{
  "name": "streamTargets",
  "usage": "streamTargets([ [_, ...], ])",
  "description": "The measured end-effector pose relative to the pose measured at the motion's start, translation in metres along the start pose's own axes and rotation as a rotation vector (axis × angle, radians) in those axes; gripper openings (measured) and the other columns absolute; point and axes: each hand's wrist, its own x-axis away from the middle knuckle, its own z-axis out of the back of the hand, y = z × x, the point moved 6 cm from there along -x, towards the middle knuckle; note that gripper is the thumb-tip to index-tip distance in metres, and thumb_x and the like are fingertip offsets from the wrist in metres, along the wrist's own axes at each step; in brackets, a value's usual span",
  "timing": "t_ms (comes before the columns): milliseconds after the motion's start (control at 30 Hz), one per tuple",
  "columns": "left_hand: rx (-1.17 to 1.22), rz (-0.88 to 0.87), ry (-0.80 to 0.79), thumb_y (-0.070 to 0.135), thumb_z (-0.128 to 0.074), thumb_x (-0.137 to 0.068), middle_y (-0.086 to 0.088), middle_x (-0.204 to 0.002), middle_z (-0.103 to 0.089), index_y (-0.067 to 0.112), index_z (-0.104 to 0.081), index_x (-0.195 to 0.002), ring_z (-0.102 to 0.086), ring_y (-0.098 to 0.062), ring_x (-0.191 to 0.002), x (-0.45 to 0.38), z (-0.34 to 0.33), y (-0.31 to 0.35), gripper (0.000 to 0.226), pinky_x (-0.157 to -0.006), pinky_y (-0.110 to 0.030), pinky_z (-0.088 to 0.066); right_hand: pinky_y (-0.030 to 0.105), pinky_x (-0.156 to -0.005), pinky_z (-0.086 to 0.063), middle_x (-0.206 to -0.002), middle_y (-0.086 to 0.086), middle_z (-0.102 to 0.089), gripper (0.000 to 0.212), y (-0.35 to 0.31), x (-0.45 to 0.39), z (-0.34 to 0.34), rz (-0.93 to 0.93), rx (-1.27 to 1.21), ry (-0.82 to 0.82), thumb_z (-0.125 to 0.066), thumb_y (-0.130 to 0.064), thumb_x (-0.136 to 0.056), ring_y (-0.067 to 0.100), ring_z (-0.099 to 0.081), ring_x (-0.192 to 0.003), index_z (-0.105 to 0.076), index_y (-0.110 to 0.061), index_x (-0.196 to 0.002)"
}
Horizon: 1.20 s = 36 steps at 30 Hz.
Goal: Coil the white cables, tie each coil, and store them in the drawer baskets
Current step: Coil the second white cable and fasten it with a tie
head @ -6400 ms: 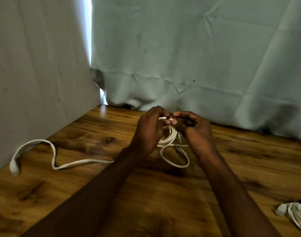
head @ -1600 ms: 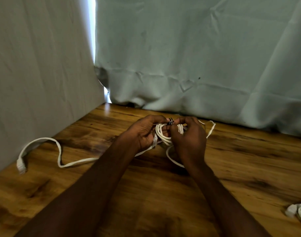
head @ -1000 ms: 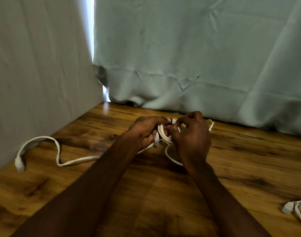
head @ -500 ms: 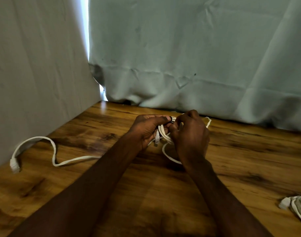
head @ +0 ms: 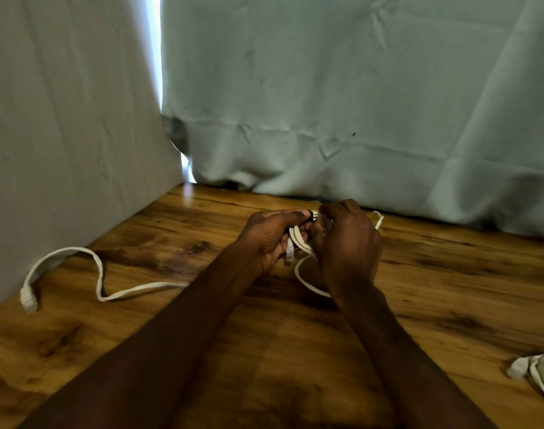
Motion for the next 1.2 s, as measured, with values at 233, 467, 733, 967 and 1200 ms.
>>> streamTargets([
  [233,0.068,0.069,-0.030,-0.003,-0.064,-0.093,-0.024,-0.106,-0.070,-0.011,-0.063,-0.121,-0.073,-0.025,-0.080,-0.006,-0.001,-0.009,0.029,-0.072,-0.034,-0.064,0.035,-0.068,-0.045,-0.107,0.003,-0.059,0.013,0.003,-0.001,-0.006,-0.012,0.033,-0.057,-0.070,-0.028,-0.086,0.029,-0.061,-0.098,-0.073,-0.016,-0.091],
  [467,0.161,0.204,-0.116,0.005,-0.058,-0.100,-0.020,-0.102,-0.071,-0.003,-0.066,-0.110,-0.076,-0.024,-0.079,-0.010,-0.005,-0.022,0.015,-0.081,-0.037,-0.063,0.040,-0.070,-0.048,-0.104,0.009,-0.058,0.011,0.002,-0.002,-0.009,0.081,0.010,-0.095,-0.069,-0.022,-0.087,0.030,-0.056,-0.098,-0.071,-0.011,-0.091],
  [733,0.184,0.171,-0.007,-0.005,-0.061,-0.096,-0.024,-0.090,-0.071,-0.010,-0.065,-0.093,-0.074,-0.026,-0.064,-0.011,0.000,-0.012,0.007,-0.057,-0.033,-0.063,0.037,-0.077,-0.047,-0.107,0.009,-0.063,0.014,0.004,-0.004,-0.007,0.067,-0.078,-0.092,-0.075,-0.015,-0.085,0.031,-0.063,-0.099,-0.076,-0.012,-0.099],
  [967,0.175,0.137,-0.025,-0.007,-0.067,-0.090,-0.025,-0.095,-0.070,-0.011,-0.067,-0.097,-0.074,-0.026,-0.070,-0.016,0.001,-0.015,0.009,-0.075,-0.033,-0.064,0.032,-0.066,-0.039,-0.094,0.005,-0.057,0.004,0.005,-0.003,-0.008,0.106,-0.062,-0.080,-0.072,-0.016,-0.082,0.028,-0.060,-0.088,-0.072,-0.013,-0.083],
  [1200,0.194,0.105,0.045,-0.009,-0.067,-0.090,-0.026,-0.088,-0.070,-0.015,-0.065,-0.100,-0.074,-0.026,-0.061,-0.009,0.001,-0.011,0.013,-0.053,-0.028,-0.060,0.033,-0.071,-0.039,-0.098,0.009,-0.059,0.004,0.003,-0.004,-0.012,0.115,-0.056,-0.094,-0.069,-0.012,-0.090,0.030,-0.060,-0.092,-0.073,-0.010,-0.090],
])
